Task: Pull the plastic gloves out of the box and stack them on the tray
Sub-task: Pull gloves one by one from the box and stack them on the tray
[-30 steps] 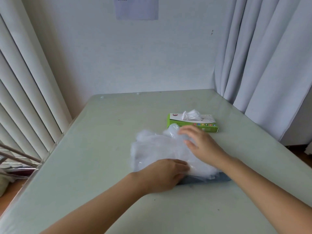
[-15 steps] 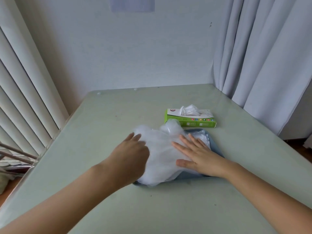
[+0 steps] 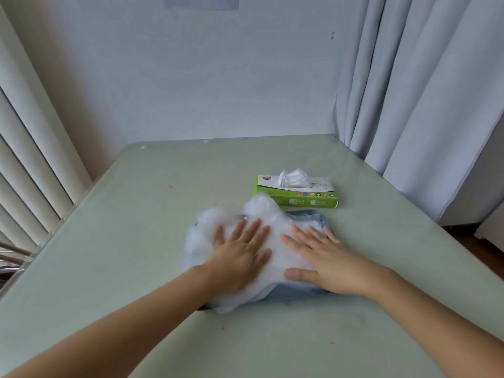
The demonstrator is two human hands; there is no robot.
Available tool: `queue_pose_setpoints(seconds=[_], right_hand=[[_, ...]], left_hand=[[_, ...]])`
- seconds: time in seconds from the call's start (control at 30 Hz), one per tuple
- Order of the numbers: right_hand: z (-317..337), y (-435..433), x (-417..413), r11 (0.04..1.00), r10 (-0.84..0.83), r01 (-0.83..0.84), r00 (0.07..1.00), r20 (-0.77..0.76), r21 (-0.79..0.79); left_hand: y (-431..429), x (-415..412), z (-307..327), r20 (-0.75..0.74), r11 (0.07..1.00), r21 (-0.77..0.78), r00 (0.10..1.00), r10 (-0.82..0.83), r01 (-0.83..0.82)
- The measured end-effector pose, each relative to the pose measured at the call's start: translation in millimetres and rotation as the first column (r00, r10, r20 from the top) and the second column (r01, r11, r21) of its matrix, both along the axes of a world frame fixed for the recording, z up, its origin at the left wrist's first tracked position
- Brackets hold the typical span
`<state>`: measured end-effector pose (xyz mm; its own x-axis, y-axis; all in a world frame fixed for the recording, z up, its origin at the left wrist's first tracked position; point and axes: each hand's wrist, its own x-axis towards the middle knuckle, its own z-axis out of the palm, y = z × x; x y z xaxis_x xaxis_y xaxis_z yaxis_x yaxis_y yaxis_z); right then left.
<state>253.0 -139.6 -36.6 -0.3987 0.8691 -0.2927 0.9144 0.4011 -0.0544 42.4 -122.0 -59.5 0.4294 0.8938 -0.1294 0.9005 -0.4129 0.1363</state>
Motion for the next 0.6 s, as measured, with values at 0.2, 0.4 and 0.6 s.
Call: queue_pose_setpoints(seconds=[0.2,0.4,0.6], right_hand=[[52.6,6.4,38.5,0.989,-0.092,0.095,0.995,-0.027,0.115],[76.7,61.1,48.0,0.924,-0.120,0.234,0.928,-0.353,0.303],[50.9,124.2,20.6,0.916,-0.048,0.233,0.871,-0.489,0.325]], left_hand=[[3.5,-4.9,17.6,-0.054,0.993,-0.119,0.999,-0.005,-0.002],[43.5,6.4,74.0,0.323,0.994,0.033,0.942,0.087,-0.103],[113.9,24.9,80.0,0.479,0.989,0.009,0.869,0.127,-0.149]])
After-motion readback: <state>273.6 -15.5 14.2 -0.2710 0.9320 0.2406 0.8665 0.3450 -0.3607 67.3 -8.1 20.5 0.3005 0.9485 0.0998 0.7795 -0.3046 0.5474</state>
